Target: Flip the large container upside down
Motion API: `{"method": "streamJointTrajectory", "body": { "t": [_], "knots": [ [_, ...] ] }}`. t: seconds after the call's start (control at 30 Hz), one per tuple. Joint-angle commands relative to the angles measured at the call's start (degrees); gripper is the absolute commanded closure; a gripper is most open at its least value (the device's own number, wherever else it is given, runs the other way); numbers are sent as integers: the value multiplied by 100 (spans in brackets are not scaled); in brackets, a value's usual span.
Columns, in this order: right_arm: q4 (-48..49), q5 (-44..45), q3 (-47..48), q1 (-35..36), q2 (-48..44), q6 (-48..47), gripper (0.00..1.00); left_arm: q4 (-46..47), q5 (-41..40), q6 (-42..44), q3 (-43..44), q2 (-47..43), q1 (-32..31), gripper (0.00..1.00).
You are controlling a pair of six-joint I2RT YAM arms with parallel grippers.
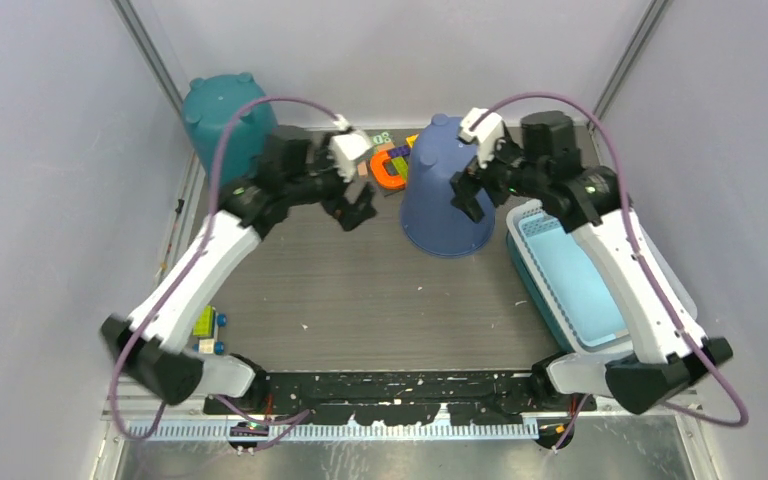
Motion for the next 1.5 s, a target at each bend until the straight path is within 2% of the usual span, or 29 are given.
{"method": "streamJointTrajectory", "body": {
  "t": [0.0,0.2,0.37,0.53,1.0,1.47],
  "knots": [
    [1383,1294,101,686,503,211,0,-143,-288,510,-637,-1247,714,0],
    [2191,2730,324,1355,1393,201,0,-142,-859,713,-1870,-2069,1440,0],
    [2364,3061,-63,1389,1693,278,0,203,-1151,571,-2533,-2485,1460,0],
    [2470,3532,-588,1355,1600,91,0,438,-1204,418,-2722,-2647,1469,0],
    [2101,3166,-846,348,1308,-62,3,471,-1223,348,-2814,-2663,1487,0],
    [2462,3186,-195,-561,2321,-138,3,524,-1248,311,-2879,-2647,1522,0]
  ]
}}
